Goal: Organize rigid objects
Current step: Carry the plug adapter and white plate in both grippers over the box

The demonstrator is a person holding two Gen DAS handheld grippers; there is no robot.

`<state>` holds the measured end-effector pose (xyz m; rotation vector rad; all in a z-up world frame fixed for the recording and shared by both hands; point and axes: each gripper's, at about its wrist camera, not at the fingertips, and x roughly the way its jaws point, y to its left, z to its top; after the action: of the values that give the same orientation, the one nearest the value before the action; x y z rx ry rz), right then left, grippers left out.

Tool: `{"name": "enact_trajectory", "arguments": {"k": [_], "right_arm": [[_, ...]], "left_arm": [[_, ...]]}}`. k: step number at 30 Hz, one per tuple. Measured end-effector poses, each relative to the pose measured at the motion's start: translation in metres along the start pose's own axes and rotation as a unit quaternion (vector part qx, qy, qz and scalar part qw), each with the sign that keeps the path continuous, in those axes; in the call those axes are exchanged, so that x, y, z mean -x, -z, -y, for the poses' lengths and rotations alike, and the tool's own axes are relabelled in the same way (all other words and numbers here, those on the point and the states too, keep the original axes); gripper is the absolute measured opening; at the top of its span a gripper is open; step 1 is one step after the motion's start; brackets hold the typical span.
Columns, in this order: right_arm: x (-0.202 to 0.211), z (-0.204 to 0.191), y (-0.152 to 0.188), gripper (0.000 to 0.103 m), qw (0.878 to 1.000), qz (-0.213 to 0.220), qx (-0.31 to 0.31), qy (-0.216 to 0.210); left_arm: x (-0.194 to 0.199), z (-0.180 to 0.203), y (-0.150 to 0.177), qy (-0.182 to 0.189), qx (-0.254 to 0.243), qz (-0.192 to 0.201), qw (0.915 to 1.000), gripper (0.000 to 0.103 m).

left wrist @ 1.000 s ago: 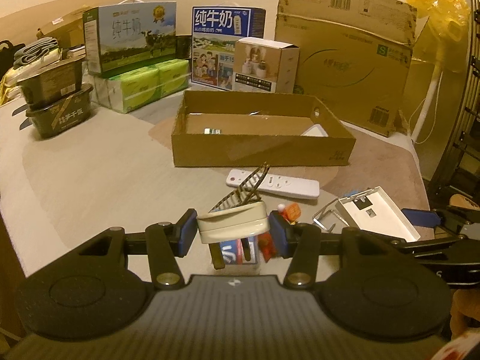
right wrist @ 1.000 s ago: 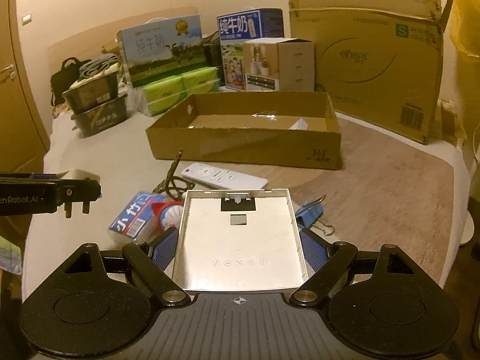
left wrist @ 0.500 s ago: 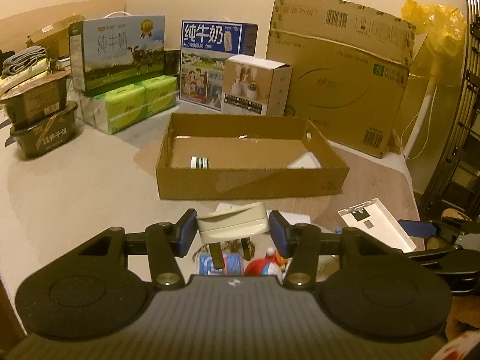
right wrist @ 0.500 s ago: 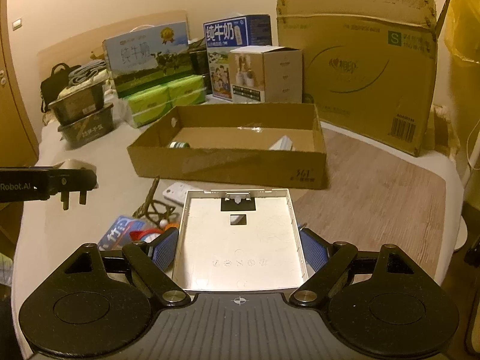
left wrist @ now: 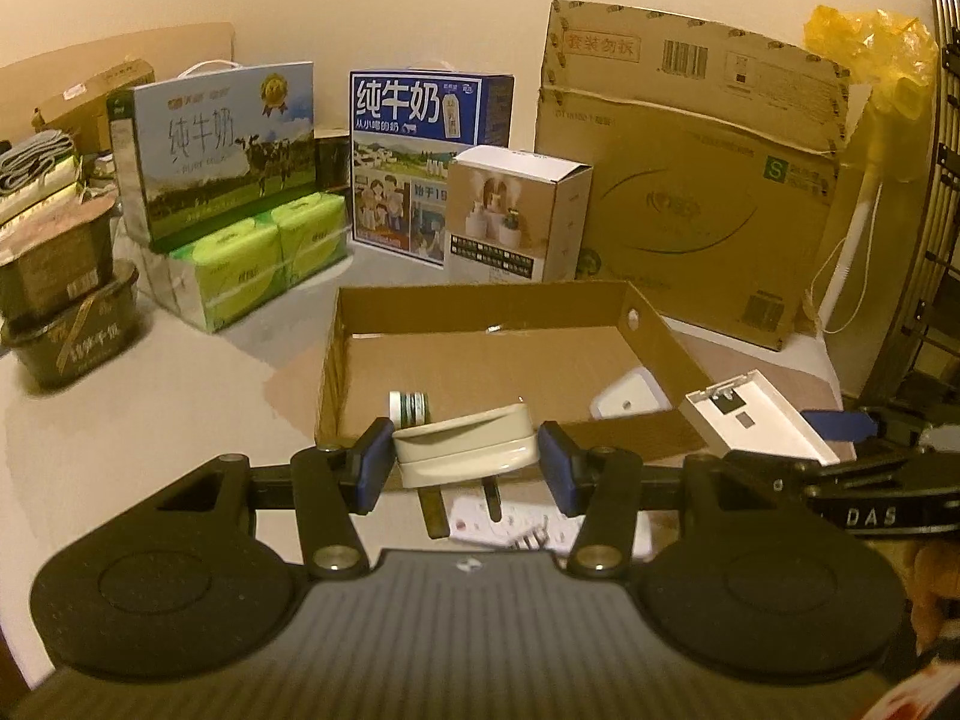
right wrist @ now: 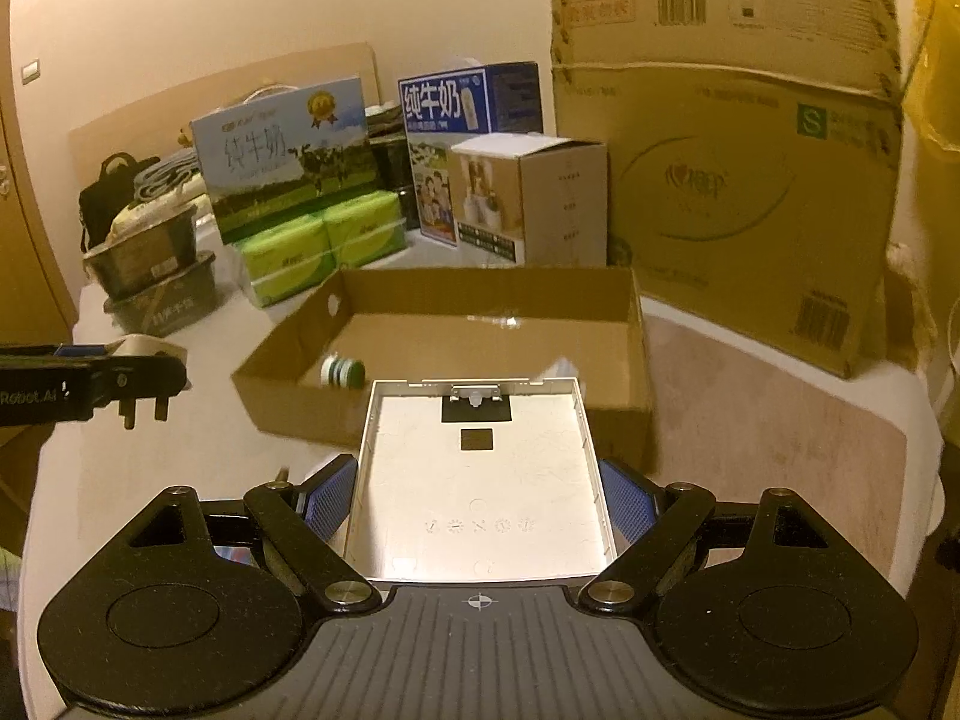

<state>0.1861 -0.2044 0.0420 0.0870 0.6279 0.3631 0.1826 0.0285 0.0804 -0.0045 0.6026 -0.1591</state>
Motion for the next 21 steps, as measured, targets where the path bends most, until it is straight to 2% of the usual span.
{"name": "enact_trajectory", "arguments": {"k": [12, 21], "right_arm": [[-0.069, 0.028, -0.071, 0.085, 1.000, -0.010, -0.003, -0.011], [-0.115, 0.046, -0.090, 0.085, 1.000, -0.030, -0.004, -0.009]], "left_arm": [[-0.068, -0.009, -0.046, 0.009, -0.011, -0.013, 0.9998, 0.048], [-0.124, -0.014, -0.052, 0.006, -0.023, -0.044, 0.9988, 0.048]]}}
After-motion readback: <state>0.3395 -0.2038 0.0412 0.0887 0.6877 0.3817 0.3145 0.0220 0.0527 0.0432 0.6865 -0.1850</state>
